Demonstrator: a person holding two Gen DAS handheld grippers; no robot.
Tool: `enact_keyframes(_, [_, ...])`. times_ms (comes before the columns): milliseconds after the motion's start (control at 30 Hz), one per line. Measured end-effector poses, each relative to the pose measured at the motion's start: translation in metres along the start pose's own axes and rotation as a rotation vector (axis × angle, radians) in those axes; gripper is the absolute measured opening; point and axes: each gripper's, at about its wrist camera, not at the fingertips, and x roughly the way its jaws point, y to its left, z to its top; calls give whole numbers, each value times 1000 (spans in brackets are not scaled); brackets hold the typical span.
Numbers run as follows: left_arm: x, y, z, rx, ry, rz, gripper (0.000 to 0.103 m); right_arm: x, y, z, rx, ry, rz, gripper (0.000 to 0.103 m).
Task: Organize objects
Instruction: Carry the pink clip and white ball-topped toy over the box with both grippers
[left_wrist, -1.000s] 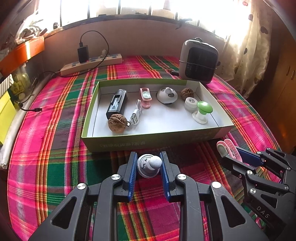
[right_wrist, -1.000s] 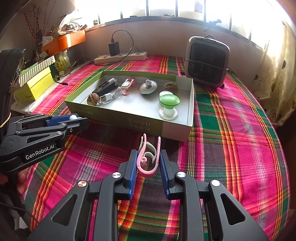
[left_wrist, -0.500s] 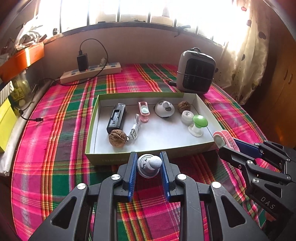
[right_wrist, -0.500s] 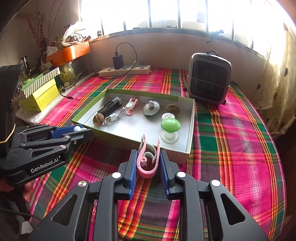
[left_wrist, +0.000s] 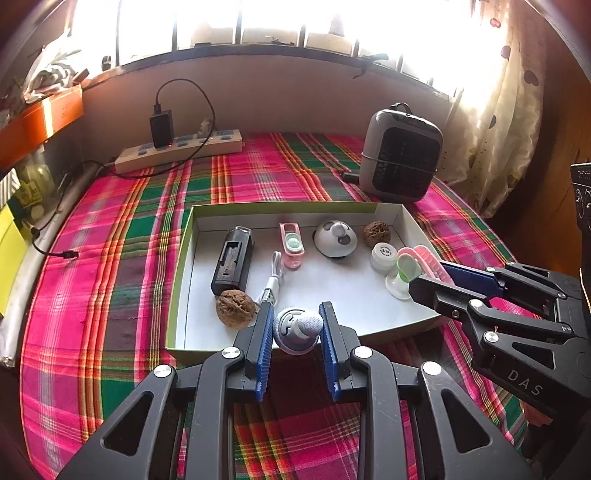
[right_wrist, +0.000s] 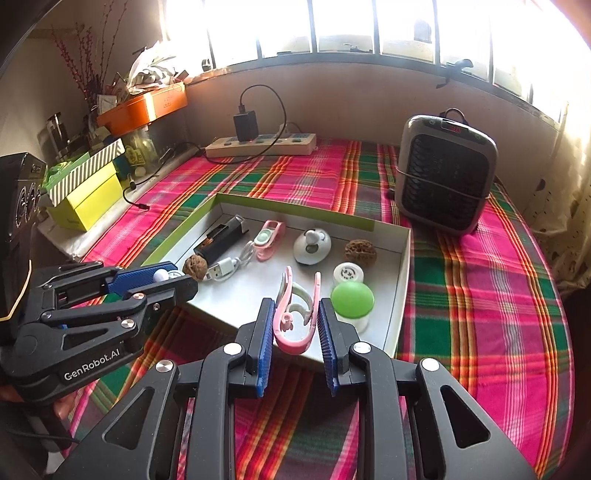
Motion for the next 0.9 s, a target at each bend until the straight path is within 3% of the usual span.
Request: enact_keyframes(900, [51, 3, 13, -2, 69, -2, 22, 58, -19, 22, -10, 94, 61, 24])
